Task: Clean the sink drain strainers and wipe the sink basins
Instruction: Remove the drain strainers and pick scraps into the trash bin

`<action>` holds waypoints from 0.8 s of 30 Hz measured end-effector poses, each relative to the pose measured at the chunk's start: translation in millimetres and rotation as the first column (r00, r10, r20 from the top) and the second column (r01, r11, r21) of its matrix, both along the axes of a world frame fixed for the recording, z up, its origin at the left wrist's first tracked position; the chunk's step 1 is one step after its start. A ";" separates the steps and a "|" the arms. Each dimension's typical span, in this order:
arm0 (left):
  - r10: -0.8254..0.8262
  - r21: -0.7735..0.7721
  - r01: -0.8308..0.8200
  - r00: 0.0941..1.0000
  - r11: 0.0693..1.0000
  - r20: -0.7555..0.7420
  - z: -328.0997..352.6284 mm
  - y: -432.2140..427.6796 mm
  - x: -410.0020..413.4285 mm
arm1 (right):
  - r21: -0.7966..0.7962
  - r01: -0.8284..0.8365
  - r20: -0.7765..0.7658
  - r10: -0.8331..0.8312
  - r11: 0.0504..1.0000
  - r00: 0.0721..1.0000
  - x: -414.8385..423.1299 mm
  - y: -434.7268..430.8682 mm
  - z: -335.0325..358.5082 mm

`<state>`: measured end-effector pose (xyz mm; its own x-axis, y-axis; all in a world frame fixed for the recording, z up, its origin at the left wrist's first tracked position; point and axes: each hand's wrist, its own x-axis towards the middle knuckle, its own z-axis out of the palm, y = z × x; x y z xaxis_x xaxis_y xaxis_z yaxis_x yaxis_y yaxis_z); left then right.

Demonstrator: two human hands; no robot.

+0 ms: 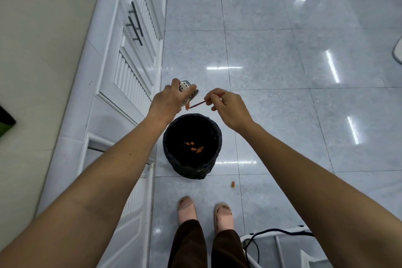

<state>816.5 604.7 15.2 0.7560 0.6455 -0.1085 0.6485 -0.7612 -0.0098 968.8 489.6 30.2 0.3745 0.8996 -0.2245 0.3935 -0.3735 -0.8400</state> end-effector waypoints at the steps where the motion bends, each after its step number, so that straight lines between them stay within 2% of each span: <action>1: 0.001 0.009 -0.001 1.000 1.000 -0.010 -0.6 -0.4 0.4 | 0.016 0.019 0.012 -0.019 1.000 1.000 1.1 0.1 0.4; 5: 0.028 0.020 -0.027 0.999 0.999 -0.029 -2.9 -1.4 3.5 | 0.011 -0.100 0.042 0.099 0.995 0.994 3.3 1.6 -2.6; 8: 0.072 0.056 -0.069 0.996 0.996 -0.053 -4.2 -2.2 6.0 | -0.111 -0.215 0.132 0.229 0.970 0.964 2.3 6.4 -10.9; 10: 0.096 0.063 -0.092 0.992 0.994 -0.078 -5.4 -3.6 7.4 | -0.127 -0.197 0.171 0.217 0.972 0.961 0.6 8.4 -12.8; 13: 0.111 0.054 -0.107 0.990 0.993 -0.083 -6.1 -4.1 5.2 | -0.040 -0.104 0.136 0.109 0.994 0.985 -0.5 8.5 -8.8; 17: 0.121 0.008 -0.121 0.991 0.993 -0.060 -0.6 -3.2 0.1 | -0.118 -0.268 0.111 0.281 0.956 0.953 1.8 6.1 -1.8; 18: 0.141 -0.011 -0.142 0.989 0.990 -0.046 4.8 -3.1 -1.0 | -0.117 -0.266 0.110 0.279 0.957 0.954 3.1 7.3 2.7; 20: 0.225 -0.082 -0.224 0.974 0.971 0.004 17.5 -2.5 -4.1 | -0.006 -0.124 0.047 0.124 0.992 0.991 6.3 10.0 19.7; 22: 0.352 -0.216 -0.329 0.933 0.919 0.078 32.4 -3.3 -11.2 | 0.138 0.090 -0.095 -0.077 0.986 0.992 12.7 11.8 42.4; 24: 0.447 -0.332 -0.381 0.882 0.863 0.150 46.9 -6.4 -20.1 | 0.198 0.146 -0.156 -0.115 0.969 0.981 22.1 11.3 63.5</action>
